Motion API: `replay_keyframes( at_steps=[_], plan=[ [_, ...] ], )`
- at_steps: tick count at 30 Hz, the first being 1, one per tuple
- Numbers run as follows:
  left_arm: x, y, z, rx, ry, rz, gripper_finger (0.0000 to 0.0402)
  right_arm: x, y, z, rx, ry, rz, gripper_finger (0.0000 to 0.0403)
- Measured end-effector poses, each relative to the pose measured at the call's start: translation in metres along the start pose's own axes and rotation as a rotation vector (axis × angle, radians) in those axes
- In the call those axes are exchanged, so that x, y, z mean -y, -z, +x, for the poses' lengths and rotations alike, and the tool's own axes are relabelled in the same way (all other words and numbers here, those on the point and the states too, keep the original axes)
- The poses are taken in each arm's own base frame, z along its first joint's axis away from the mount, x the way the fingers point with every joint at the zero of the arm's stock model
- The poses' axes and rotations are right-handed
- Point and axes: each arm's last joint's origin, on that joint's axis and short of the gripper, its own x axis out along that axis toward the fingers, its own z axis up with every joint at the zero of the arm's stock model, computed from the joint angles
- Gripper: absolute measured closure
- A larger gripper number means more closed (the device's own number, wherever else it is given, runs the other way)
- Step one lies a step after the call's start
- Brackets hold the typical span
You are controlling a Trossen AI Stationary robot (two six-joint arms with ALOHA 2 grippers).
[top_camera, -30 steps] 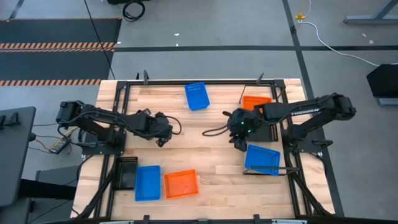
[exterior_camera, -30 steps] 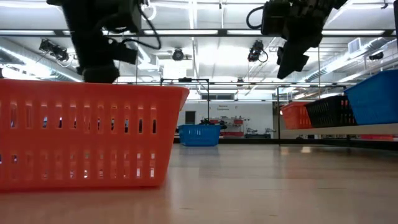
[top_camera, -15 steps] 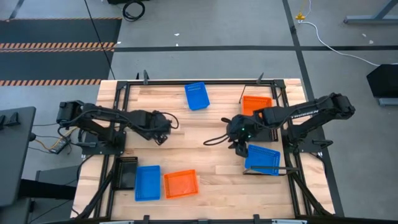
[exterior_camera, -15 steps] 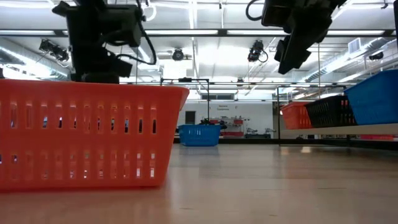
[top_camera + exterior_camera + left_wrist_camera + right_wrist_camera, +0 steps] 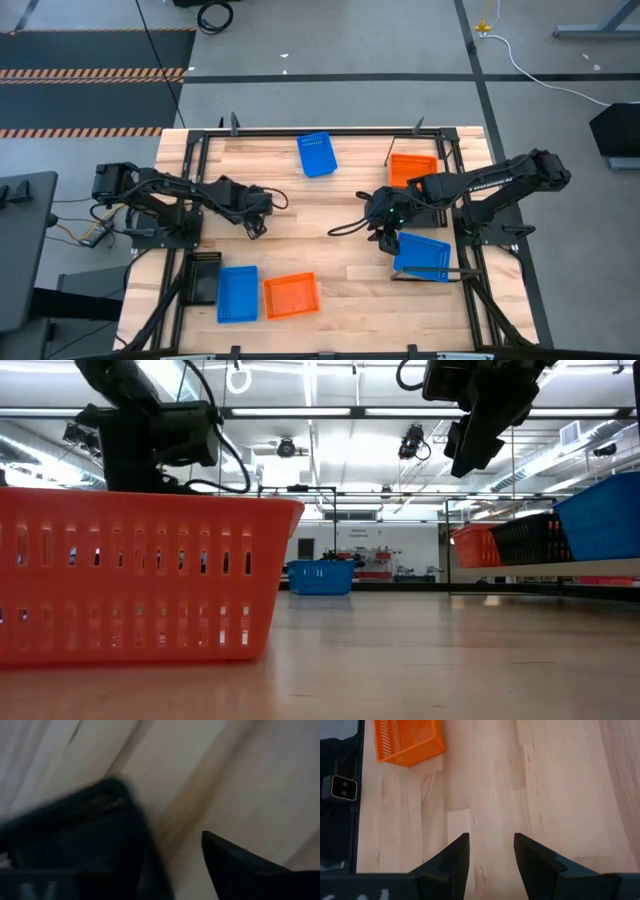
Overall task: Stack baskets on shelf by color
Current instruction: Stack the top black bin on top of the black bin on the shelf
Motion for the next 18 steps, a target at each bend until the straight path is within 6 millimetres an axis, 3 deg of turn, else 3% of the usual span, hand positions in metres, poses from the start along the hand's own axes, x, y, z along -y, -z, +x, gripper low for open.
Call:
replay_keyframes(
  at_steps=[10,12,18],
  plan=[
    [0.040,0.006,-0.010,0.177,0.122,0.806,0.0385,0.000,0.000,0.000,-0.001,-0.004,0.003,0.0242],
    [0.048,0.009,-0.013,0.220,0.133,0.927,0.0390,0.000,0.000,0.000,-0.001,-0.003,0.009,0.0242],
    [0.065,0.012,-0.020,0.347,0.123,1.199,0.0356,0.000,0.000,0.000,0.002,-0.003,0.021,0.0242]
  ],
)
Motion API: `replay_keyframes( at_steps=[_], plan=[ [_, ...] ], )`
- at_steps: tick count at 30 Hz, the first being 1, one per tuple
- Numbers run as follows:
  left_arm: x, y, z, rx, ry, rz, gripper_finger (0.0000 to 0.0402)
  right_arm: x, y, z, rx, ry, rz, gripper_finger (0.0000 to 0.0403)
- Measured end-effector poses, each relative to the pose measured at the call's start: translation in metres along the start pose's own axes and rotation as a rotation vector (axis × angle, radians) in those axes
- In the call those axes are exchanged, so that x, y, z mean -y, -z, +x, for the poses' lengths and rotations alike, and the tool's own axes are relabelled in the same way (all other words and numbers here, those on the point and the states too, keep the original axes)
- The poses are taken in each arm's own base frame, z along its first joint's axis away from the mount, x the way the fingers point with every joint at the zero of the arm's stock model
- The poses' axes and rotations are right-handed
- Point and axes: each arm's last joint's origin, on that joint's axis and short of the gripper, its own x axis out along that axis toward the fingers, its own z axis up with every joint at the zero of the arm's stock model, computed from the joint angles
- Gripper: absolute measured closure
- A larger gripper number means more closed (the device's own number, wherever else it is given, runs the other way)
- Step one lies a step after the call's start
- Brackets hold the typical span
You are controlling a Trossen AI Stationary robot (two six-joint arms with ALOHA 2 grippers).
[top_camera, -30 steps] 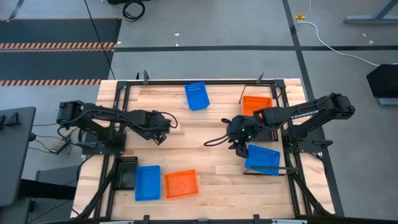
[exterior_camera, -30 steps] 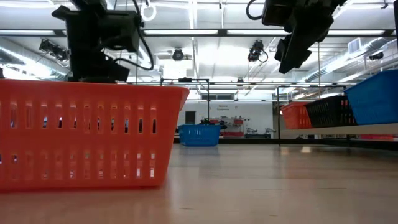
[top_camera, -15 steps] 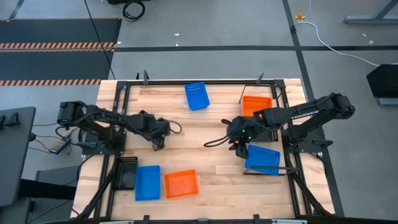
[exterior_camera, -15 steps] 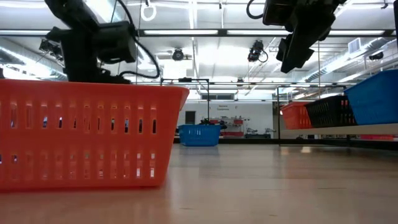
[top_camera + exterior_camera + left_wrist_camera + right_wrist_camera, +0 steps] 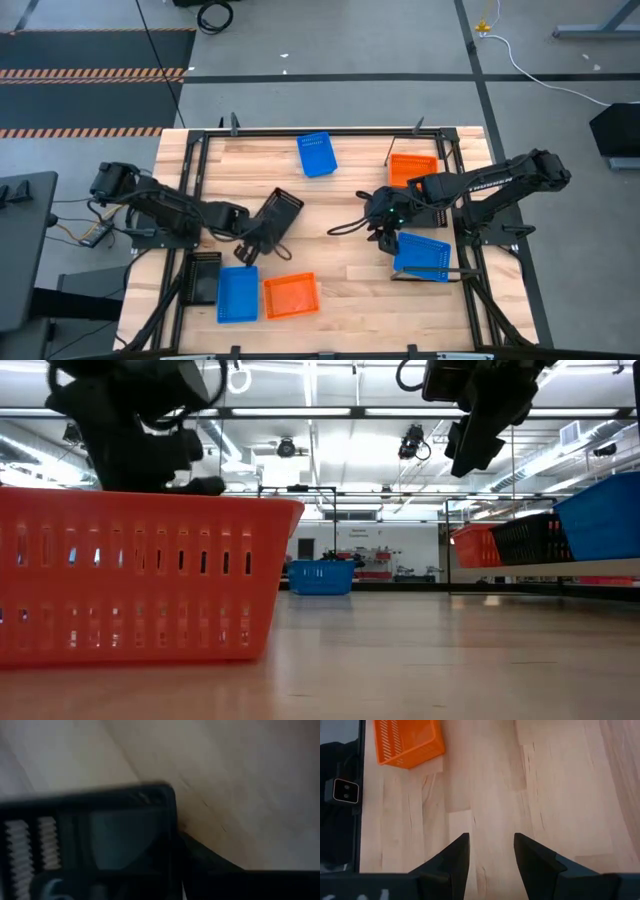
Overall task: Stack baskets on shelf by color
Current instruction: Stack the top black bin on top of the black bin on the shelf
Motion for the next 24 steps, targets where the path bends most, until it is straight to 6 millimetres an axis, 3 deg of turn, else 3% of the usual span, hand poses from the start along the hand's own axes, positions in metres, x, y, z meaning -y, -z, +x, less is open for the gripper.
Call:
replay_keyframes(
  at_steps=[4,12,19,24],
  plan=[
    [0.003,-0.009,-0.002,0.054,-0.036,0.211,0.0352,-0.001,-0.005,0.000,0.053,0.011,-0.021,0.0242],
    [-0.006,-0.029,-0.006,0.292,-0.128,0.393,0.0391,-0.004,-0.022,-0.003,0.247,0.039,-0.157,0.0242],
    [-0.006,-0.035,-0.008,0.418,-0.086,0.475,0.0388,-0.014,-0.019,-0.001,0.241,0.043,-0.648,0.0242],
    [-0.004,-0.037,-0.009,0.502,-0.016,0.505,0.0392,-0.021,-0.031,-0.006,0.341,0.098,-0.701,0.0242]
  ],
)
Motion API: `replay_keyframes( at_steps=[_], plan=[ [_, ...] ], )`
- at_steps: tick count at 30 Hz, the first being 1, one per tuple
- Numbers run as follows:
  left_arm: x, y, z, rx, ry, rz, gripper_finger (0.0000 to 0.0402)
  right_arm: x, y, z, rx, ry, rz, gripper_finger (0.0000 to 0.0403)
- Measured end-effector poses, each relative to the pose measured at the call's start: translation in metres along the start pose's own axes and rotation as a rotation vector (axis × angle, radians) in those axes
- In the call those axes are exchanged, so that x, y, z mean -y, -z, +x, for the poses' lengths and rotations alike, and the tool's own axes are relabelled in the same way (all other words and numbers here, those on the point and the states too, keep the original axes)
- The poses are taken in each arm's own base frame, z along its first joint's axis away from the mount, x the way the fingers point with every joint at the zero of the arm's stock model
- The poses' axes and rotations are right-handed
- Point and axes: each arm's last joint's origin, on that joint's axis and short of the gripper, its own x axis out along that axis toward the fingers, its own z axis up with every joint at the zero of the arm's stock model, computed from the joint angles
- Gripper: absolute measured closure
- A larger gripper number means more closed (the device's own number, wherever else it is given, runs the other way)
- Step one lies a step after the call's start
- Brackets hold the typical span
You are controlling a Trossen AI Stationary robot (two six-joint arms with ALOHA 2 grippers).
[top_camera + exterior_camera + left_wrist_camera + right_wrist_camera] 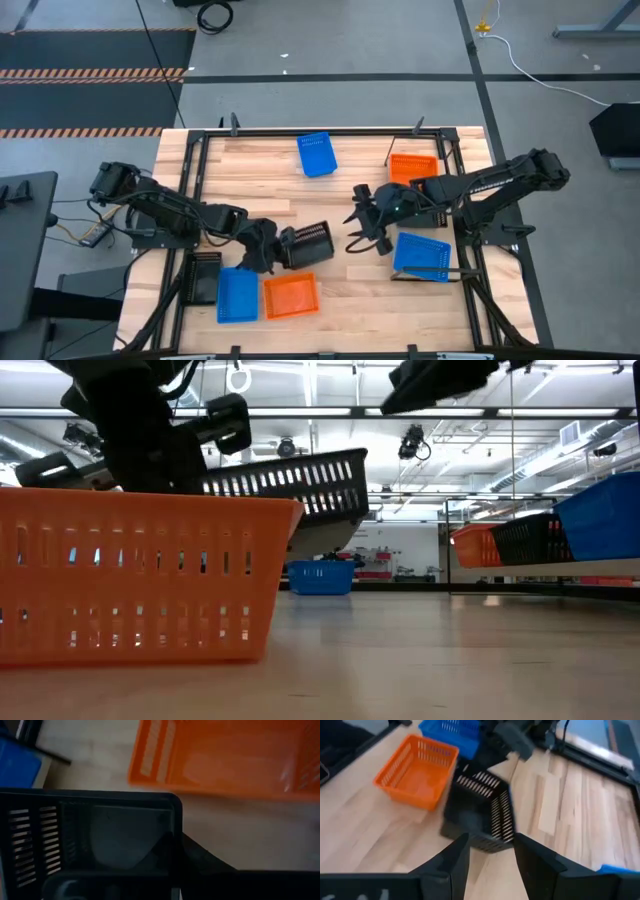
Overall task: Stack baskets on shelf by color
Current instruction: Stack the top black bin on top of the black bin on the shelf
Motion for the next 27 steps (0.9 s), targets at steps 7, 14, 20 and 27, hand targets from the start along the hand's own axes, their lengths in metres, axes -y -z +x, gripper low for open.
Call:
replay_keyframes(
  at_steps=[7,14,20,27],
  plan=[
    [-0.009,-0.001,-0.002,0.188,0.010,0.022,0.0387,-0.005,-0.004,0.014,0.024,-0.027,-0.048,0.0242],
    [-0.022,0.007,-0.009,0.425,0.024,0.024,0.0391,-0.020,-0.011,0.035,0.069,-0.139,-0.098,0.0242],
    [-0.028,0.013,-0.012,0.500,0.029,0.022,0.0389,-0.030,-0.028,0.044,0.099,-0.175,-0.170,0.0242],
    [-0.030,0.014,-0.014,0.525,0.030,0.020,0.0385,-0.034,-0.032,0.059,0.090,-0.256,-0.166,0.0259]
  ],
)
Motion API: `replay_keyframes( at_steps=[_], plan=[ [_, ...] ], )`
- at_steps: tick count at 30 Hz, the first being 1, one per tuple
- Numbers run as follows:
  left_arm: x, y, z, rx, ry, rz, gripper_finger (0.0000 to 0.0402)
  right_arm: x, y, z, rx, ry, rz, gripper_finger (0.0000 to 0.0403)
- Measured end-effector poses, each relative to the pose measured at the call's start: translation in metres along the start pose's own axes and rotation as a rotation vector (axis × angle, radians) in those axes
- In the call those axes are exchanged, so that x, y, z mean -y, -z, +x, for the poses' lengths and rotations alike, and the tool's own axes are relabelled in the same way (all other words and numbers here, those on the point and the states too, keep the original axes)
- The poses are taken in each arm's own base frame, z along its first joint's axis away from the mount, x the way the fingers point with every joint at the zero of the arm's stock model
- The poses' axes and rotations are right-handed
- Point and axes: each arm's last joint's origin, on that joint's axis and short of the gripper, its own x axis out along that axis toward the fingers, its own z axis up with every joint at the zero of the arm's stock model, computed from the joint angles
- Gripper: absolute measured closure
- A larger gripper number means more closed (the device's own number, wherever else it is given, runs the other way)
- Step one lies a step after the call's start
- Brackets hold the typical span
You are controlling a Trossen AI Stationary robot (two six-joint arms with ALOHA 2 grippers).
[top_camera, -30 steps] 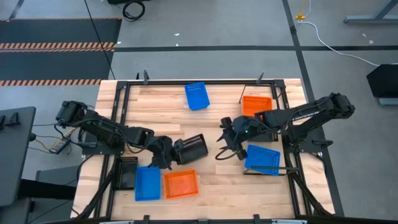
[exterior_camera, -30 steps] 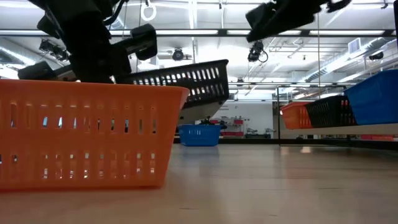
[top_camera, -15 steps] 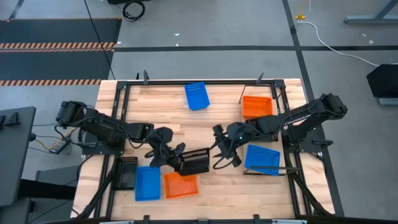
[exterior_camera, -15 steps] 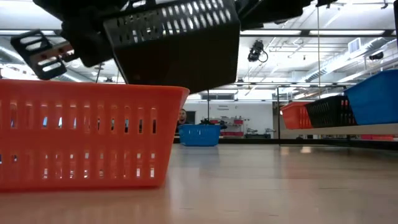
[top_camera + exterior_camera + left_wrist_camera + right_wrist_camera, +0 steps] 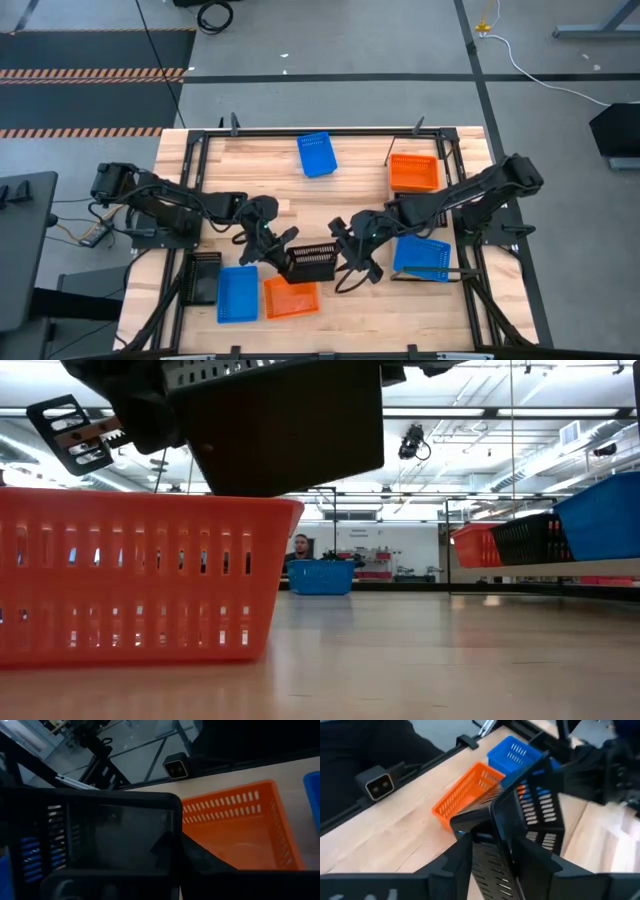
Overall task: Stack baskets on shelf by color
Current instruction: Stack the top black bin on top of the black bin on the shelf
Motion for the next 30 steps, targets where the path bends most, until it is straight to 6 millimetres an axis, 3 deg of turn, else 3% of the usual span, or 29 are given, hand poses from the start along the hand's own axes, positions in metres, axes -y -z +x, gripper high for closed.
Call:
replay_keyframes(
  at_steps=[10,17,25,30],
  plan=[
    [-0.004,0.002,0.000,-0.086,-0.089,-0.153,0.0368,-0.003,0.005,-0.004,-0.065,-0.011,0.006,0.0386],
    [-0.008,0.003,-0.003,-0.197,-0.180,-0.137,0.0360,-0.005,0.012,-0.016,-0.208,0.059,-0.073,0.0379],
    [-0.019,-0.010,-0.020,-0.320,-0.429,-0.215,0.0336,-0.004,0.012,-0.063,-0.336,0.257,0.031,0.0388],
    [-0.031,-0.016,-0.038,-0.393,-0.659,-0.274,0.0323,-0.006,0.015,-0.088,-0.392,0.280,0.080,0.0386]
  ],
)
